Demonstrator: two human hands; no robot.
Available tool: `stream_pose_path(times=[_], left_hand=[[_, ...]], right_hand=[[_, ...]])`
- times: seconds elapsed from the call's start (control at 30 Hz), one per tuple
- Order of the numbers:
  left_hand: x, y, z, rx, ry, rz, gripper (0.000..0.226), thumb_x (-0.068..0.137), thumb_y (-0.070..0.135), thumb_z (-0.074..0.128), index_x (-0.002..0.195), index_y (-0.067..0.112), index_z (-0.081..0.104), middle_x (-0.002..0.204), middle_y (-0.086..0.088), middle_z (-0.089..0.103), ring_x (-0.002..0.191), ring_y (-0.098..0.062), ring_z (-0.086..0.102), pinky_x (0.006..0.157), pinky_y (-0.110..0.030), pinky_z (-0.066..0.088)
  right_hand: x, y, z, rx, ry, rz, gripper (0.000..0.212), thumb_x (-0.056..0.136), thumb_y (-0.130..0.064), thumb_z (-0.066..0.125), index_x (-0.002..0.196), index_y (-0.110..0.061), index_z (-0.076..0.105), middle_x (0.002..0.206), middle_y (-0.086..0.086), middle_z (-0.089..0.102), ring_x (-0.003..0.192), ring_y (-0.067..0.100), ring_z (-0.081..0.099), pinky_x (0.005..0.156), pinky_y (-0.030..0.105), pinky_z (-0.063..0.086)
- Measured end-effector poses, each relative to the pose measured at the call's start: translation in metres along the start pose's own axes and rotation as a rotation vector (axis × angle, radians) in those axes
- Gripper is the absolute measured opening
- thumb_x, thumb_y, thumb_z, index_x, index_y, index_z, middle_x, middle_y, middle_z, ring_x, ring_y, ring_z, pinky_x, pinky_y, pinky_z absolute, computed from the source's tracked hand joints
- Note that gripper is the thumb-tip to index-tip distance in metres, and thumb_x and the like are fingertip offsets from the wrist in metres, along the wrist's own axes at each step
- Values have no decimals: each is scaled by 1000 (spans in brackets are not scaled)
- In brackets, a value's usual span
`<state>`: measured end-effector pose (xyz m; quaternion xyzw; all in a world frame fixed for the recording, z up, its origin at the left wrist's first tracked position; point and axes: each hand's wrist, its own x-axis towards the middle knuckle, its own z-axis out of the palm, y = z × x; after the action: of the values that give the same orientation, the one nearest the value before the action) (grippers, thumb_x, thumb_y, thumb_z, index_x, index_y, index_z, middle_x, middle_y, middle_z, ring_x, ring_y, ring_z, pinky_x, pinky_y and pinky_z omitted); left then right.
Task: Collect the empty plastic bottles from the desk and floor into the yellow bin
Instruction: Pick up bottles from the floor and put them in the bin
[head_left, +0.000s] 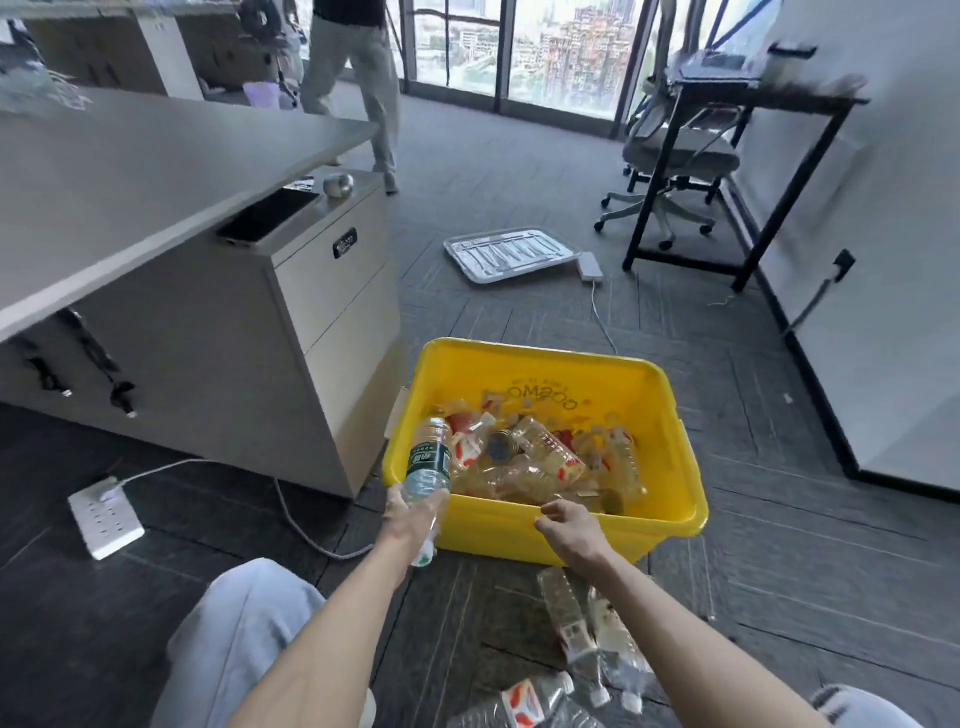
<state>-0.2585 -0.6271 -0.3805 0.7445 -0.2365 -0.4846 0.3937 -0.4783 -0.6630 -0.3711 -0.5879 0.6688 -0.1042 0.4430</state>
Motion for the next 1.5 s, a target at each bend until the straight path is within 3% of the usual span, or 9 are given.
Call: stream_pose_path(times=[0.1, 0.33, 0.43, 0.53, 0.7, 0.77, 0.9, 1.37, 1.5], left_hand=[[-10, 12, 36, 52, -60, 15, 76, 82, 43, 71, 144, 22, 33, 118, -11, 59, 92, -30, 66, 66, -34, 54], [-44, 54, 136, 95, -295, 61, 79, 85, 31, 70, 147, 18, 23, 124, -7, 53, 105, -26, 58, 86, -39, 53], [-49, 80, 170, 156, -309, 150, 104, 76, 46, 72, 153, 31, 5, 159, -8, 20, 141, -33, 31, 112, -55, 32], [-63, 94, 188, 258, -253, 253, 99, 84, 49, 65, 155, 30, -1, 163, -2, -6, 150, -30, 4, 118, -56, 16], [-73, 64, 186, 381, -343, 249, 62, 93, 36, 59, 147, 18, 35, 149, -5, 42, 132, -27, 43, 108, -39, 38], [-74, 47, 177, 437, -356, 210, 51, 95, 33, 56, 141, 16, 43, 143, -5, 49, 124, -26, 49, 102, -41, 46], [-79, 25, 159, 508, -336, 128, 43, 98, 31, 52, 137, 15, 47, 139, -8, 48, 119, -27, 50, 91, -40, 53], [-101, -42, 97, 573, -376, 93, 47, 96, 32, 56, 139, 18, 44, 137, -7, 50, 113, -22, 51, 82, -34, 53], [-81, -65, 78, 631, -351, 56, 48, 93, 35, 57, 137, 18, 46, 136, -6, 53, 109, -22, 54, 86, -37, 54]], right_hand=[[-11, 26, -28, 45, 53, 40, 37, 93, -31, 59, 124, -12, 62, 127, 8, 64, 114, 22, 59, 99, 35, 48], [-43, 87, -96, 31, 187, 143, 34, 94, -28, 55, 124, -12, 60, 126, 8, 62, 113, 23, 59, 98, 35, 48], [-51, 104, -116, 44, 225, 141, 33, 94, -24, 54, 124, -11, 62, 125, 7, 64, 104, 19, 59, 86, 25, 44], [-59, 114, -125, 45, 248, 137, 33, 94, -23, 54, 123, -10, 63, 122, 8, 65, 102, 19, 58, 84, 24, 42], [-68, 120, -121, 22, 221, 154, 32, 95, -22, 52, 124, -10, 61, 124, 9, 64, 109, 23, 59, 90, 31, 48], [-70, 118, -116, -5, 189, 141, 33, 94, -21, 52, 124, -11, 61, 123, 10, 64, 108, 24, 60, 89, 31, 48], [-78, 106, -108, -11, 144, 104, 32, 92, -20, 52, 122, -12, 62, 123, 9, 65, 107, 23, 60, 92, 31, 47], [-92, 90, -47, -15, 88, 106, 37, 91, -21, 55, 127, -10, 59, 128, 12, 61, 116, 28, 57, 102, 38, 46], [-73, 103, -21, 30, 88, 136, 34, 92, -23, 56, 123, -11, 62, 121, 11, 65, 102, 24, 60, 91, 34, 49]])
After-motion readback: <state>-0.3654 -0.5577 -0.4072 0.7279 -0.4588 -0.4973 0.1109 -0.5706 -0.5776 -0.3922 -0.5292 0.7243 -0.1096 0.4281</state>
